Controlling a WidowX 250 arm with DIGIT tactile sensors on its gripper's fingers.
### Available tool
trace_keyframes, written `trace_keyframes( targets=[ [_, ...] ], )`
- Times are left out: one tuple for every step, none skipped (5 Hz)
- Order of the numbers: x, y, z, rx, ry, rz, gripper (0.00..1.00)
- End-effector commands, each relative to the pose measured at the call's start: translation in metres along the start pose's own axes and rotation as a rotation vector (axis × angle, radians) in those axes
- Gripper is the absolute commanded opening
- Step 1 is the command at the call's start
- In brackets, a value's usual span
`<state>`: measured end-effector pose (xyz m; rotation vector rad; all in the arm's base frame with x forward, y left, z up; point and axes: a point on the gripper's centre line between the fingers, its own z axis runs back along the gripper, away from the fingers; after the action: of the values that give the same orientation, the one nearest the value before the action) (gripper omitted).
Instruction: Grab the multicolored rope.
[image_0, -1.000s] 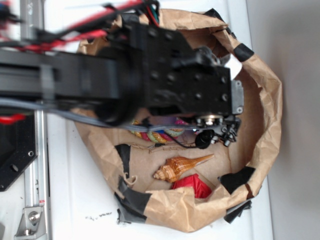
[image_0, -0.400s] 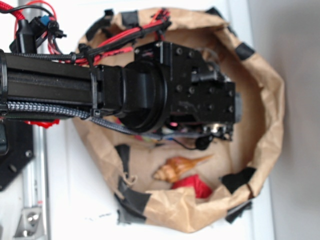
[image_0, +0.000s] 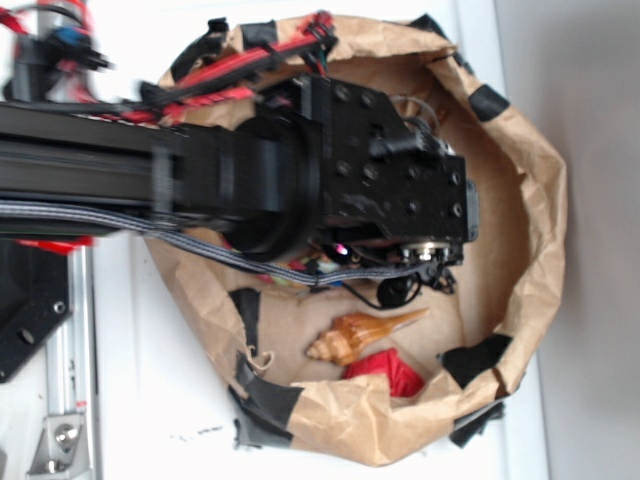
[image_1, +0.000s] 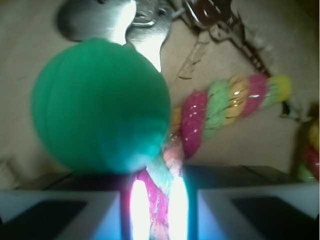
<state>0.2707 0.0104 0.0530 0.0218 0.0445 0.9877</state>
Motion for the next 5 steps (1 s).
trace_keyframes(
  targets=[
    [0.015,0.031,0.083,-0.255,-0.054,-0.054,0.00],
    [0.016,0.027,0.086,-0.211,-0.042,-0.204,0.00],
    [0.022,0.028,0.103,-0.129,-0.009,-0.453,0.00],
    [0.024,0.033,0.120,-0.081,-0.058,-0.704,0.00],
    [0.024,0.028,0.123,-0.072,-0.056,-0.921,0.00]
  ],
)
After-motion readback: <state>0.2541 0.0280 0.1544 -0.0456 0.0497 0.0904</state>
